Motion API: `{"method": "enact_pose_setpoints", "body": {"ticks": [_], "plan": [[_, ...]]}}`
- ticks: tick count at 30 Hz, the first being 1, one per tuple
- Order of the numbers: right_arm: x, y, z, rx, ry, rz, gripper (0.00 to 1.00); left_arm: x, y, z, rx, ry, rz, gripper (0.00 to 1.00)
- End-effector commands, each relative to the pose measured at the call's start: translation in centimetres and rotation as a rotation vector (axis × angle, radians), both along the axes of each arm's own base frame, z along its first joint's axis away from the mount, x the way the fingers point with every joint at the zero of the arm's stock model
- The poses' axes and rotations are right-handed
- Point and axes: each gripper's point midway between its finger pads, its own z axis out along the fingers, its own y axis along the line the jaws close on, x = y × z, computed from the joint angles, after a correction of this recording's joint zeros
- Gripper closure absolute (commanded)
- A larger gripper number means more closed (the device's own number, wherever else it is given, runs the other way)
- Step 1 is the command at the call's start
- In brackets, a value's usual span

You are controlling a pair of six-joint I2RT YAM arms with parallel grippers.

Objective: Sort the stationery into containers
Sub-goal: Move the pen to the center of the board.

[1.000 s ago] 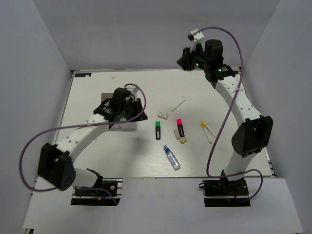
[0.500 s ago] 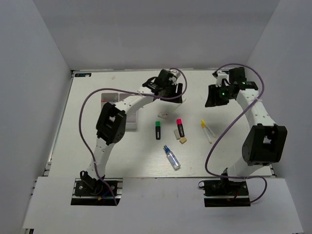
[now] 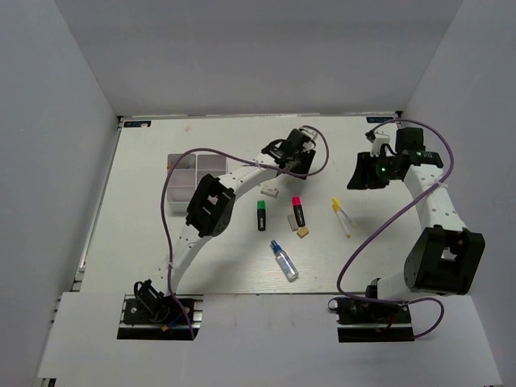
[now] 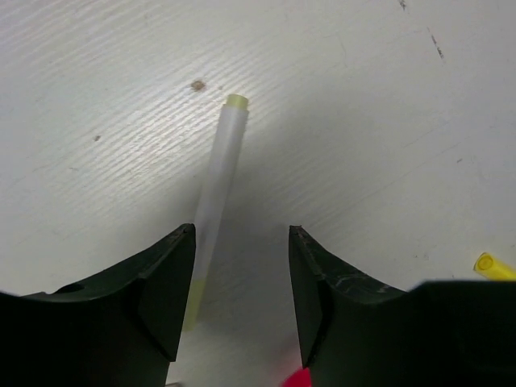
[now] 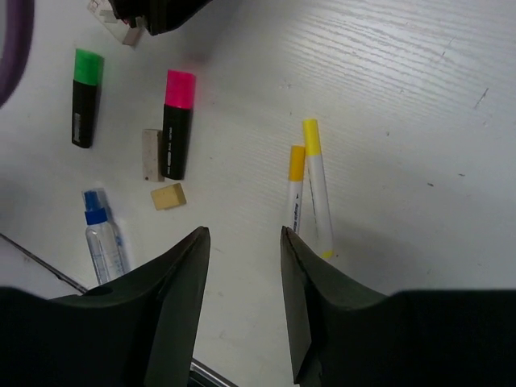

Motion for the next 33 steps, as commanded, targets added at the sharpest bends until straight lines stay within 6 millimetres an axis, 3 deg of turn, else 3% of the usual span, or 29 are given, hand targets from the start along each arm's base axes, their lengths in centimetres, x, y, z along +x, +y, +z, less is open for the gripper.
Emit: {"method": "enact_pose_setpoints", "body": {"ticks": [1,2,3,7,12,15,21,26,27,32,33], "plan": [[-0.1,0.1,1.0,0.046,-0.056,0.016,0.53,0.4,-0.8,1.5,0.035,-0.081,-0.011,0.41],[-0.4,0.2,0.8,0.057,-0.048,0.017,0.53,0.6,-0.9,1.9,0.033,-0.092,-0.017,0.41],[-0.4,0.2,0.8,0.058,-0.050,0.016,0.53,0.7,-0.2,0.8,0.067,-0.089,0.005,0.42],[-0.7,-0.1,0.4,0.087,-0.035,0.008,0.53,0.3,-0.2,0.1,0.130,-0.103,0.001,0.47],[-0.9,0.1,0.7,0.126,-0.035,0.008,0.53,-0.3,1.2,-1.7,0.211,-0.070,-0.001,0.60],[-1.0,0.2,1.2,0.138,-0.047,0.013,0.52,-1.5,2.1,-3.3,0.242,-0.026,-0.015,0.67],[-1.8,0.4,1.4,0.136,-0.060,0.027,0.49,-3.0,2.5,-2.6,0.240,0.016,-0.045,0.74],[-2.4,0.6,1.6,0.143,-0.070,0.030,0.49,-5.2,4.8,-4.5,0.304,0.098,-0.038,0.90],[-2.6,0.6,1.6,0.144,-0.070,0.029,0.49,-6.2,5.7,-5.4,0.334,0.128,-0.041,0.97],[-3.0,0.9,1.6,0.150,-0.076,0.041,0.49,-7.5,7.6,-4.6,0.369,0.147,-0.020,1.00],[-3.1,1.0,1.6,0.154,-0.077,0.045,0.49,-7.3,7.4,-3.5,0.353,0.131,-0.019,1.00]]}}
